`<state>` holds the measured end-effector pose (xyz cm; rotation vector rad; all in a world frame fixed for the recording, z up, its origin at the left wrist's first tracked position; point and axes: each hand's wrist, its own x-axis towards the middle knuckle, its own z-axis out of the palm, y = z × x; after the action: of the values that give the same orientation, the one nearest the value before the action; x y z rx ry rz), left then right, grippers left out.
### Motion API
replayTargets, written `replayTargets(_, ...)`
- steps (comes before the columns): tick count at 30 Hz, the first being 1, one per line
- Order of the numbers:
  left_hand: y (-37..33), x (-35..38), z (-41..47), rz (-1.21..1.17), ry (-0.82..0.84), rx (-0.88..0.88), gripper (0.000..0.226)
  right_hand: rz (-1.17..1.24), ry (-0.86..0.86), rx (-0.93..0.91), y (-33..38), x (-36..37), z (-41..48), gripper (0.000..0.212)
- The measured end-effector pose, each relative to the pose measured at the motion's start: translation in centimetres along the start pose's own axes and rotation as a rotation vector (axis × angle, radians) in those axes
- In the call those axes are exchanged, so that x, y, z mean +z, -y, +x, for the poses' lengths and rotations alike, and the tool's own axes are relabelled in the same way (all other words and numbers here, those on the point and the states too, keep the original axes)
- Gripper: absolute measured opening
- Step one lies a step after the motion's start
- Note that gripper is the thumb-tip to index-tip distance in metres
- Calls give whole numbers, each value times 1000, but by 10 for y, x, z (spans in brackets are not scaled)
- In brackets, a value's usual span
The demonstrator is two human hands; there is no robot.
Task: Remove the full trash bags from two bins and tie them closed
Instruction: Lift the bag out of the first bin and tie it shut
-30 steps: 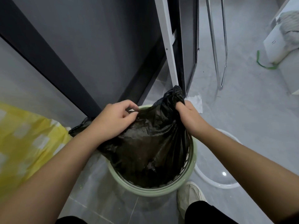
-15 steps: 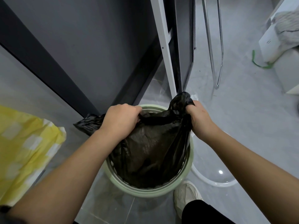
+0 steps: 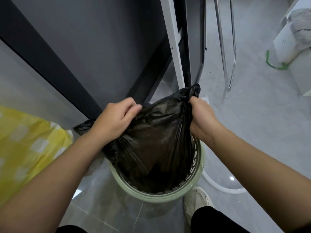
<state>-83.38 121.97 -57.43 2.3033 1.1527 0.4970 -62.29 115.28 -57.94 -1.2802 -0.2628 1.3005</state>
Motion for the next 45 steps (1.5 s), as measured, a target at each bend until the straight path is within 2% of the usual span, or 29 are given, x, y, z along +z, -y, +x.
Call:
replayTargets(2, -2, -10, -4, 169, 204, 3, 45, 10, -70, 19, 0, 2, 7, 19)
replayTargets(4, -4, -14, -6, 414, 330, 46, 51, -213, -145, -23, -2, 4, 13, 19)
replayTargets(6, -2, -13, -7, 589, 254, 231, 36, -475, -130, -162, -3, 9, 14, 22)
replayTargets(7, -2, -11, -8, 591, 193, 314, 25, -564, -82, -231, -4, 13, 12, 25)
replayTargets(9, 0, -9, -9, 472, 132, 330, 14, -699, 38, -305, -6, 21, 5, 31)
replayTargets(12, -1, -3, -9, 230, 127, 194, 14, -833, 200, -364, -18, 29, 3, 32)
replayTargets(14, -2, 2, -10, 131, 114, 64, 14, -865, 230, -472, -30, 32, 6, 28)
replayTargets(16, -2, 9, -10, 88, 97, -10, 9, -852, 232, -530, -37, 33, 8, 27)
replayTargets(19, 2, 8, -11, 61, 86, -52, 8, -884, 280, -479, -37, 32, 10, 30)
replayTargets(21, 8, -3, -11, 121, 126, -44, 20, -1054, 306, -471, -34, 22, 13, 34)
replayTargets(23, 12, -14, -16, 281, 264, -24, 39, -1332, 377, -550, -26, 9, 13, 52)
replayTargets(26, 9, -18, -19, 541, 384, 62, 41, -1730, 489, -675, -12, 1, 7, 73)
replayTargets(28, 8, -17, -19, 638, 398, 98, 36, -1890, 503, -741, -8, -2, 7, 69)
replayTargets(30, 11, -18, -21, 679, 398, 79, 31, -2012, 462, -741, -5, -5, 9, 54)
replayTargets(32, 15, -20, -23, 654, 395, 66, 24, -2020, 403, -669, 4, -10, 8, 35)
replayTargets(34, 17, -23, -26, 543, 368, 54, 10, -1847, 391, -617, 16, -15, 4, 12)
replayTargets(35, 18, -25, -26, 491, 350, 47, 20, -1722, 412, -593, 21, -17, 3, 7)
replayTargets(37, 17, -26, -26, 411, 321, 32, 39, -1461, 454, -559, 26, -16, 0, 22)
replayTargets(39, 16, -26, -25, 336, 252, -28, 42, -1315, 483, -532, 28, -13, -3, 33)
replayTargets(42, 17, -30, -27, 365, 195, -120, 25, -1366, 520, -587, 30, -11, -9, 38)
replayTargets(45, 17, -37, -31, 513, 256, -97, 9, -1520, 491, -635, 32, -13, -10, 34)
